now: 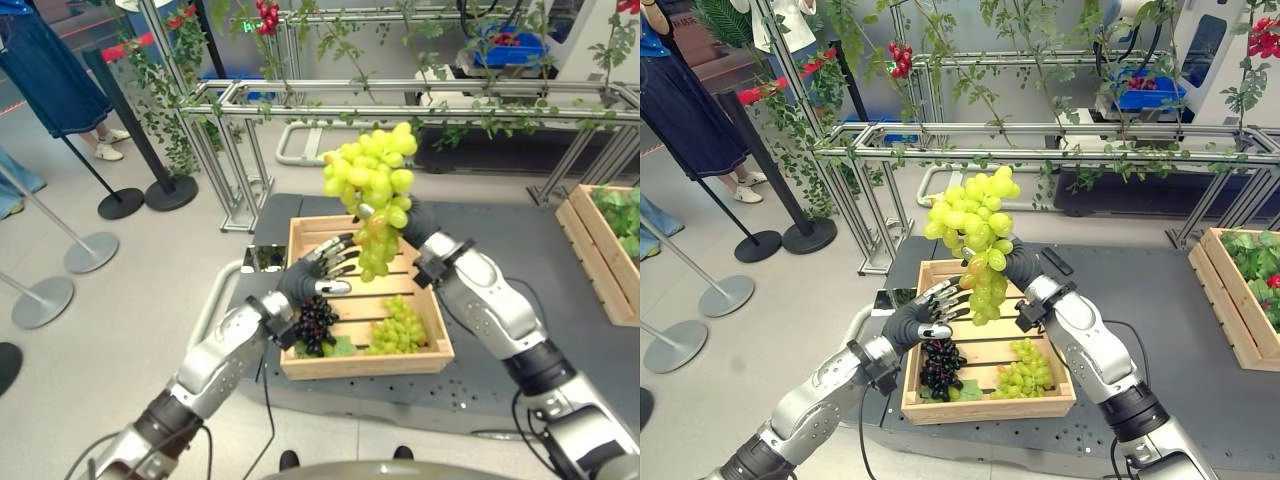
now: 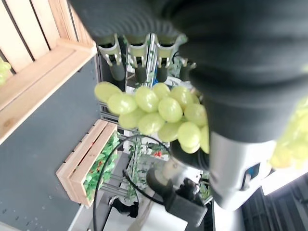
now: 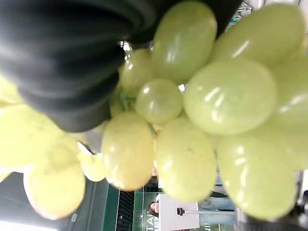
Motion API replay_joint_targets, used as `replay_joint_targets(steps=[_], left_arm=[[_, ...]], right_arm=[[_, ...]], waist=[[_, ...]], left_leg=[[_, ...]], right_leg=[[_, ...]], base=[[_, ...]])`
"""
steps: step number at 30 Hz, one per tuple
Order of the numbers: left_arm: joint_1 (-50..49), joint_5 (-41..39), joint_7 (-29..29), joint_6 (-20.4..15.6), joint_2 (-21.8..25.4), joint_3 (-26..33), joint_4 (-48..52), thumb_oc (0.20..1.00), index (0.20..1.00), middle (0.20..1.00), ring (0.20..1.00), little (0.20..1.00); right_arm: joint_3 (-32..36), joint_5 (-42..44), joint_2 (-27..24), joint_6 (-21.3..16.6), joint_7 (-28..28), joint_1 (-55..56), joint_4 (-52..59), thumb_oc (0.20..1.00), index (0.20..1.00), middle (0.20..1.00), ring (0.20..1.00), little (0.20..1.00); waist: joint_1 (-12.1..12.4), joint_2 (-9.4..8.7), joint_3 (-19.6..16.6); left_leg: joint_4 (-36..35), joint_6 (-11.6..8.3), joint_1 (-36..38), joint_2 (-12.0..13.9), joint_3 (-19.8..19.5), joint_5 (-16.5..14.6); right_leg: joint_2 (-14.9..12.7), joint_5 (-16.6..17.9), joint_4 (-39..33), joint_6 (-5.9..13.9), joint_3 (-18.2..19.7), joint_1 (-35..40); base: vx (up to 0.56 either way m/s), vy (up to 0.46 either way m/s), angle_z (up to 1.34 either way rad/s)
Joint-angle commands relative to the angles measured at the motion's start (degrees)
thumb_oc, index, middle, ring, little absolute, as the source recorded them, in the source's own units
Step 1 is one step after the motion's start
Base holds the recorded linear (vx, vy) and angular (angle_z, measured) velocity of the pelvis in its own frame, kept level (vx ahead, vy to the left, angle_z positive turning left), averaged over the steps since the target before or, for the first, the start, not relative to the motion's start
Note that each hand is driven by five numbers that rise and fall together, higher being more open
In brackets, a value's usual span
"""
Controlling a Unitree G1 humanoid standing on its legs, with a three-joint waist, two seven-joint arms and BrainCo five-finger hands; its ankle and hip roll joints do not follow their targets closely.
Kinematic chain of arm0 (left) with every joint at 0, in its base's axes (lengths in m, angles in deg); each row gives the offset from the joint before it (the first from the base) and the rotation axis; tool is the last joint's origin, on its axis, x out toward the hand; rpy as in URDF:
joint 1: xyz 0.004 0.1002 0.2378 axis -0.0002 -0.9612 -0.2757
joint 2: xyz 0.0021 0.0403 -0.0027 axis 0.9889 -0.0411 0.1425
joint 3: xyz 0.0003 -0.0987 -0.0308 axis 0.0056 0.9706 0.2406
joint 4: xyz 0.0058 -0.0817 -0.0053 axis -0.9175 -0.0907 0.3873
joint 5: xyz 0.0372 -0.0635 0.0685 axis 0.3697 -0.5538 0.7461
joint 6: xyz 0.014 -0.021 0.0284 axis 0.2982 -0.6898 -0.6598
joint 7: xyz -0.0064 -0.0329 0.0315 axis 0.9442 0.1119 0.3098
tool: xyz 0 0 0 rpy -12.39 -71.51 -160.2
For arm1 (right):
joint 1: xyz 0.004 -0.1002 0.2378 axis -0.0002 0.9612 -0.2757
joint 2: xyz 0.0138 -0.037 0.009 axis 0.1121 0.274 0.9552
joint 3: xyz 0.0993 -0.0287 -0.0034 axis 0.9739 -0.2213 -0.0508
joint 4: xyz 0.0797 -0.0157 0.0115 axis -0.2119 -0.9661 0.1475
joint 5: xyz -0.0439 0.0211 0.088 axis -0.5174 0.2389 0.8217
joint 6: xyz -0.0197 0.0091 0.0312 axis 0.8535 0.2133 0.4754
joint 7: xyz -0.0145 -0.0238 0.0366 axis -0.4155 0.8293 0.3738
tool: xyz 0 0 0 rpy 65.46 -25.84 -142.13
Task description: Pick up the fruits from the basket on one side to the basket on the other side
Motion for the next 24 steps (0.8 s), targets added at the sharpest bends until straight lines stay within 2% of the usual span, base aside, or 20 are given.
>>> replay_joint_targets(steps=[1,24], left_arm=[[7.04,0.47,-1.09,-2.48,-0.04,-1.87,0.32,1.0,1.0,1.0,1.0,1.0],[14.99,-3.02,-2.83,-1.62,-2.83,-8.27,0.61,1.0,1.0,1.0,1.0,1.0]], right_arm=[[2.52,2.93,2.88,-4.98,0.99,-5.1,5.23,0.2,0.2,0.2,0.2,0.2],[0.03,6.91,3.85,-4.63,3.66,-6.3,4.66,0.2,0.2,0.2,0.2,0.2]], waist=[[0.11,-3.35,-1.31],[-1.33,-2.88,-1.68]], left_leg=[[2.29,1.09,1.28,-1.22,0.39,-5.01],[1.73,0.9,1.24,-1.02,0.41,-4.68]], right_leg=[[-2.99,-5.2,2.24,5.22,-1.7,1.93],[-2.68,-5.23,2.05,5.13,-1.45,1.69]], base=[[0.0,0.0,0.0],[0.0,0.0,0.0]])
